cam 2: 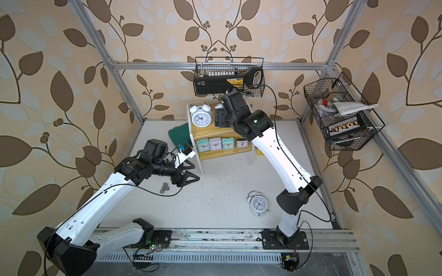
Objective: Place the alarm clocks on the shelf by style
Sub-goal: Place the alarm on the shelf.
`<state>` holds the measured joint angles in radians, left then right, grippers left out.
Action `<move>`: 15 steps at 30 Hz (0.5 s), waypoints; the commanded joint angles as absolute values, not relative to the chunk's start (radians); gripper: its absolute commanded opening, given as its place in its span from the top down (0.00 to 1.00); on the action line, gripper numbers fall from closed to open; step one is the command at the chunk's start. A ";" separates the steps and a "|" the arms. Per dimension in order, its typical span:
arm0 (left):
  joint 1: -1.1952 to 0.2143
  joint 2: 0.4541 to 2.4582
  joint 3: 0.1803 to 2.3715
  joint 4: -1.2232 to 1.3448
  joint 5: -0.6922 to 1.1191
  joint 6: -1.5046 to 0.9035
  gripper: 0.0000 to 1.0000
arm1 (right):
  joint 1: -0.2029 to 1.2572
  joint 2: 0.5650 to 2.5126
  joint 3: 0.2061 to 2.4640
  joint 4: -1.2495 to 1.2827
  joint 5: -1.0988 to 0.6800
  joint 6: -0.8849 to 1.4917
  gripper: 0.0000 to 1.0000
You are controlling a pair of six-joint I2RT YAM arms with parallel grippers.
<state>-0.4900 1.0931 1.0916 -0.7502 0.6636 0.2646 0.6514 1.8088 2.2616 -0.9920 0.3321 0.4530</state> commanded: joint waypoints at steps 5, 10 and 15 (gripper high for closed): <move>-0.478 1.080 1.085 -0.747 0.692 0.290 0.21 | 0.647 1.856 2.336 -0.986 0.318 0.482 0.33; -0.477 1.080 1.086 -0.746 0.690 0.291 0.21 | 0.647 1.871 2.346 -0.989 0.314 0.484 0.30; -0.477 1.083 1.080 -0.742 0.689 0.293 0.21 | 0.647 1.877 2.350 -0.986 0.290 0.485 0.27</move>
<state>-0.4896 1.0931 1.0916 -0.7498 0.6636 0.2661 0.6491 1.8534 2.3165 -0.9939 0.3172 0.4713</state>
